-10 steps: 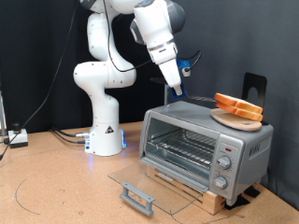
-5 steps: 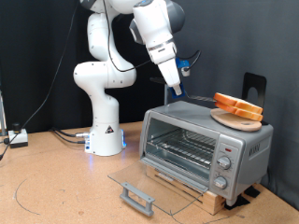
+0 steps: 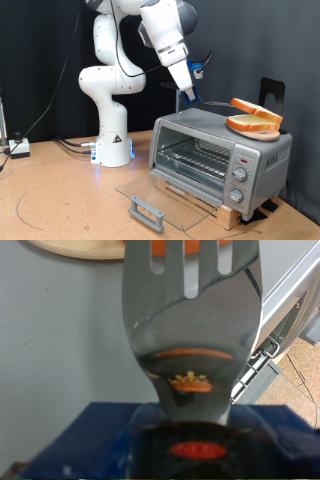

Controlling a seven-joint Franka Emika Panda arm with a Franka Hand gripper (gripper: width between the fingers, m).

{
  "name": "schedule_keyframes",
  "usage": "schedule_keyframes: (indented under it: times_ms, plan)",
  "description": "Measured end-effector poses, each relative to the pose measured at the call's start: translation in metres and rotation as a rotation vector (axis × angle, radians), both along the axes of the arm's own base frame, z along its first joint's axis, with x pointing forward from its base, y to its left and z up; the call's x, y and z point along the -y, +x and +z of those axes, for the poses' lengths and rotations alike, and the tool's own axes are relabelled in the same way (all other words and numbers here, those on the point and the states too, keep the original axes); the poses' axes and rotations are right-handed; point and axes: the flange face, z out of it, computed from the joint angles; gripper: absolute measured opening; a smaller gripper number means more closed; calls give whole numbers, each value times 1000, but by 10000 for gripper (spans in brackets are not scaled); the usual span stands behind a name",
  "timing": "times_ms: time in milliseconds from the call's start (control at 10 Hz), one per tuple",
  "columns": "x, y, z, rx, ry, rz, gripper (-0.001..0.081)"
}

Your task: Make a piece of toast with the oven

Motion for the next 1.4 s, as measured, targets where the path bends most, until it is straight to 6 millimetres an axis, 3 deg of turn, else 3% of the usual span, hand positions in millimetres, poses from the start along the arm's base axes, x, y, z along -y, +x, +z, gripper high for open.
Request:
schedule_keyframes:
  times_ms: [500,1400]
  plan:
    - [-17,-4,-19,-49,-30,2,425]
    - [-49,12,-44,22,-19,-59,425]
